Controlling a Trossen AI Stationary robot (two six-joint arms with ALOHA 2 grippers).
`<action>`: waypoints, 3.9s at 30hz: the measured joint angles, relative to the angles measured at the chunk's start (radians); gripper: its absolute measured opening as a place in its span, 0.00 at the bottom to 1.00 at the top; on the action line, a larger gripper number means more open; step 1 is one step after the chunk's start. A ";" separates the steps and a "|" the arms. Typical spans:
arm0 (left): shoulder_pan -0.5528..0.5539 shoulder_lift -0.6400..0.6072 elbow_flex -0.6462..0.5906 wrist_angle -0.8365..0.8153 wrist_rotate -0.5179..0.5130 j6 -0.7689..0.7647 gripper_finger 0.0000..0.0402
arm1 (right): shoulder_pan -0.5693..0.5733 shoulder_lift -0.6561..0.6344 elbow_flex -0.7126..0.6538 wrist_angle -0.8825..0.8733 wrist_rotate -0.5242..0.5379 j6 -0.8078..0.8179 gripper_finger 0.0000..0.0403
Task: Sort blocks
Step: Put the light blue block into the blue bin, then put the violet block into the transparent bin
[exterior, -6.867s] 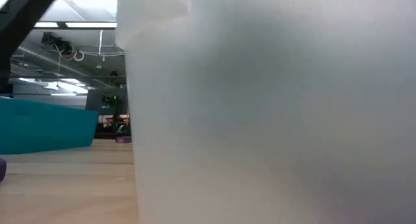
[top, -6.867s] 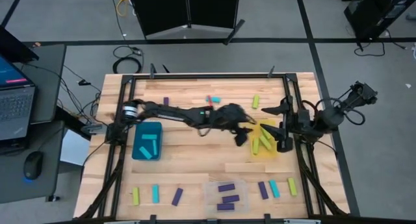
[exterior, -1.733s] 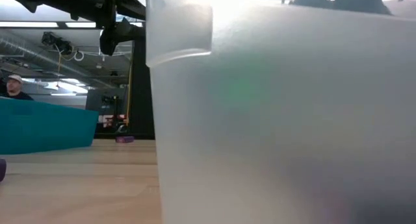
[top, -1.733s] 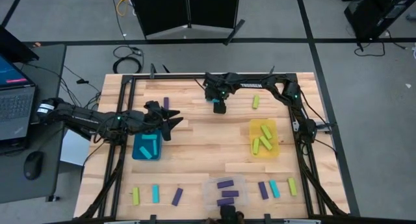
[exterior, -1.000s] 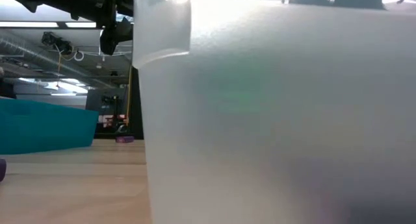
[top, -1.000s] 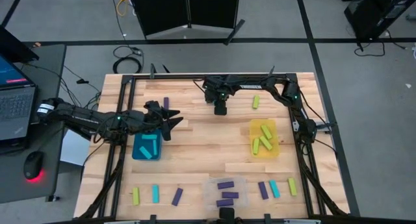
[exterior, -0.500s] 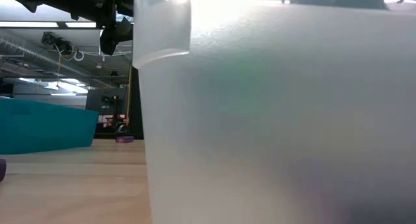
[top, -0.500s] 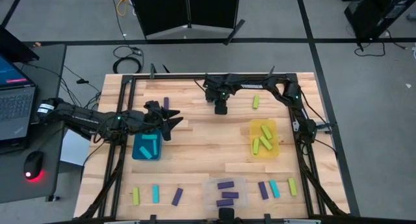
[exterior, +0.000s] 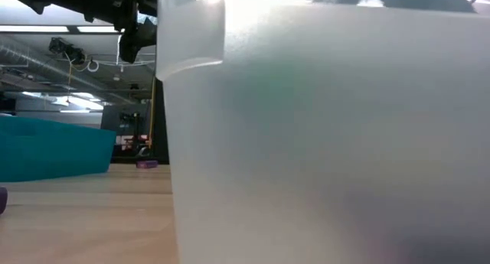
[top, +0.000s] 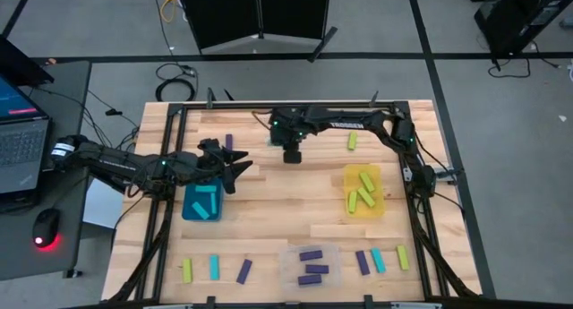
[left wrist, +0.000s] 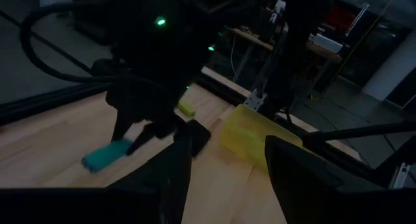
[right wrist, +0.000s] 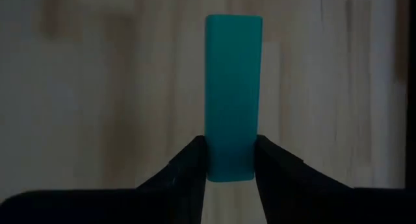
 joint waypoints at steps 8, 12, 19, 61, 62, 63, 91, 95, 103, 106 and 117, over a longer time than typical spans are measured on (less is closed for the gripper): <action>0.000 0.000 0.000 0.155 0.000 0.083 0.50 | 0.170 0.000 0.063 0.165 -0.001 0.157 0.29; 0.000 -0.002 0.000 0.255 0.005 0.135 0.50 | 0.246 0.000 0.063 0.327 -0.001 0.258 0.29; 0.000 -0.016 0.000 0.480 0.120 0.239 0.50 | 0.286 0.012 0.057 0.603 -0.009 0.420 0.29; -0.022 -0.260 0.000 0.362 0.382 0.244 0.50 | 0.333 0.430 0.498 0.862 -0.027 0.491 0.54; -0.025 -0.262 0.000 0.352 0.382 0.244 0.50 | 0.336 0.420 0.475 0.872 -0.012 0.482 0.52; -0.028 -0.266 -0.001 0.343 0.382 0.244 0.50 | 0.338 0.406 0.450 0.895 0.002 0.473 0.51; -0.188 0.130 0.093 -0.196 -0.016 -0.206 0.50 | 0.650 -1.121 -1.322 1.446 0.767 0.388 0.47; -0.300 0.252 0.252 -0.466 -0.007 -0.382 0.50 | 0.772 -1.226 -1.413 1.432 0.852 0.378 0.47; -0.482 0.536 0.599 -0.941 0.053 -0.832 0.50 | 0.991 -1.231 -1.486 1.435 0.970 0.384 0.47; -0.521 0.653 0.675 -0.951 0.140 -0.898 0.50 | 1.040 -1.196 -1.488 1.446 1.058 0.353 0.47; -0.583 1.015 0.890 -1.046 0.383 -0.944 0.54 | 1.056 -1.168 -1.488 1.481 1.123 0.305 0.47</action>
